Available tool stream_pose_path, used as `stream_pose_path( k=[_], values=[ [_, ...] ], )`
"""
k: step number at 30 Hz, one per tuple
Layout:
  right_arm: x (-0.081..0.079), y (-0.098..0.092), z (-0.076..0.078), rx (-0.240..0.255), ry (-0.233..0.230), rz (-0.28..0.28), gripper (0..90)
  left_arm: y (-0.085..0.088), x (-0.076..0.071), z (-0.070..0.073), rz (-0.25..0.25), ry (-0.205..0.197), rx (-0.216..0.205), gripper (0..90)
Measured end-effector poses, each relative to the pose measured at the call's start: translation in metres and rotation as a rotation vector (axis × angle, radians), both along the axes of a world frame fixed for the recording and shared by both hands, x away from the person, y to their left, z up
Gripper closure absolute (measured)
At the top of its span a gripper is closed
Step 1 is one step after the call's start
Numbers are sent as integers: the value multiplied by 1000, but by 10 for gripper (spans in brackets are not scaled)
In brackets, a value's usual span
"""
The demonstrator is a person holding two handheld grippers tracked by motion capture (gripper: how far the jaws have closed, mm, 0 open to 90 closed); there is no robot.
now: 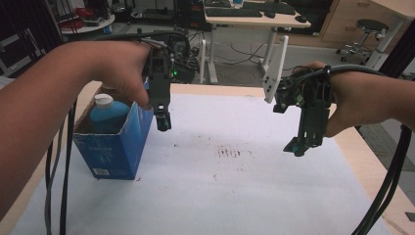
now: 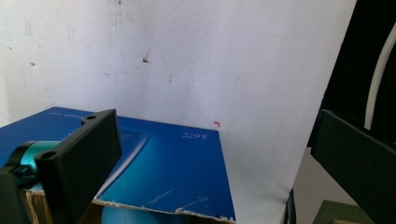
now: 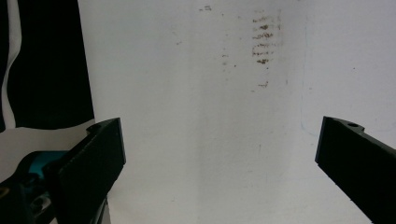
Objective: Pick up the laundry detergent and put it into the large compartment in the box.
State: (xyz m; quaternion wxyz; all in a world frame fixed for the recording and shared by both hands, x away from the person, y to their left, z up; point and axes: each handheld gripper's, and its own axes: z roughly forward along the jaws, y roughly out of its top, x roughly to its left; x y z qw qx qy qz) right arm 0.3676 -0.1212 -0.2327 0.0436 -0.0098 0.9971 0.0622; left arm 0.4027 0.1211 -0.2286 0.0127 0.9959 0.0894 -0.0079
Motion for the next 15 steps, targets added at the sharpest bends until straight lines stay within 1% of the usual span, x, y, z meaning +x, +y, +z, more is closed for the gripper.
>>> stream_pose_path(
  k=[9,12,14,15],
  values=[
    [-3,1,3,-4,2,0,7,2,-2,1,3,-1,-9,17],
    [-2,1,3,-8,1,2,6,3,-2,1,1,6,-11,17],
    [-2,1,3,-8,2,3,7,4,-2,0,1,10,-10,17],
    [-2,1,2,-9,4,5,7,4,-2,-2,2,11,1,17]
  ],
)
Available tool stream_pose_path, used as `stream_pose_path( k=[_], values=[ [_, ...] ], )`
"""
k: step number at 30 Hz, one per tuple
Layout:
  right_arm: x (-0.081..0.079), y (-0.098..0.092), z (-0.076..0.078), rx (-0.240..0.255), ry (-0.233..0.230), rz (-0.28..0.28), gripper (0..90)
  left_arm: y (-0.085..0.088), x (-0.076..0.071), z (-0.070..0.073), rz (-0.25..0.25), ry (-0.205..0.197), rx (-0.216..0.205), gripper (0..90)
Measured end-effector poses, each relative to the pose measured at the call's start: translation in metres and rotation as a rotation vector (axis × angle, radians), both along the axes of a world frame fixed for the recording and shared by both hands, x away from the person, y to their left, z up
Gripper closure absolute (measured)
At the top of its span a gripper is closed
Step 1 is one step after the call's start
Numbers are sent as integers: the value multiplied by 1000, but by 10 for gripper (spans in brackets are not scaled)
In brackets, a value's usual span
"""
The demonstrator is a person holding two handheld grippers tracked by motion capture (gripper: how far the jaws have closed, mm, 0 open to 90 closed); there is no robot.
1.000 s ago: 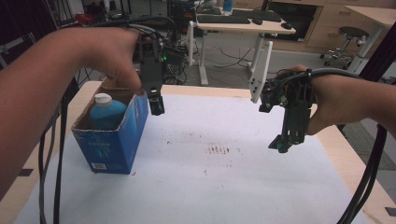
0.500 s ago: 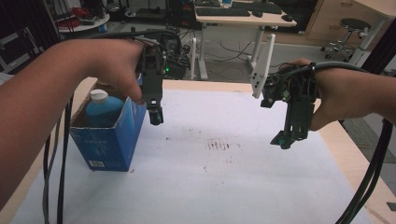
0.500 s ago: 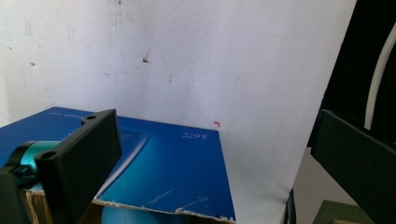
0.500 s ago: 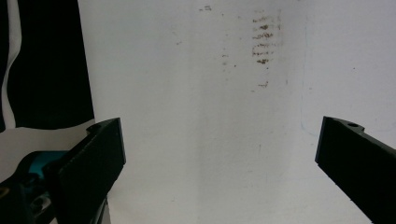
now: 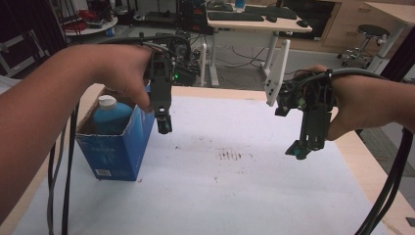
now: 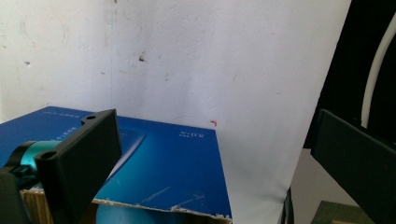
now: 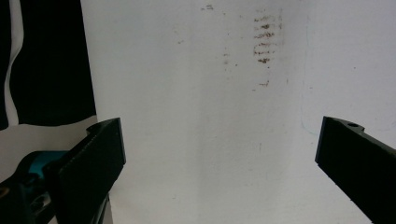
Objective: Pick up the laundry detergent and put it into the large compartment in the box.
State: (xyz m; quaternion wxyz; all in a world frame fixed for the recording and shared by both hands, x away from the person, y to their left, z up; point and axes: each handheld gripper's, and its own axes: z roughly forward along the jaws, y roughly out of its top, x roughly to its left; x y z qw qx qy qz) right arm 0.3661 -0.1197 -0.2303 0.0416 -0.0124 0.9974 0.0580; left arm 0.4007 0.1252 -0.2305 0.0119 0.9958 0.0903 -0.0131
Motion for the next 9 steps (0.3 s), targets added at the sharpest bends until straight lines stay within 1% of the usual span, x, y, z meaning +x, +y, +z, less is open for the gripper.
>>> stream_pose_path(
  k=[2,4,7,9],
  values=[
    [1,0,-1,-1,-1,3,6,0,0,-2,3,6,8,17],
    [1,-1,0,-3,-2,3,7,0,0,-1,0,7,5,17],
    [3,-3,0,0,-1,-2,7,-1,0,-1,-4,-4,-3,17],
    [3,-3,-1,-2,-3,-2,7,-2,0,-1,-4,-15,6,17]
  ],
)
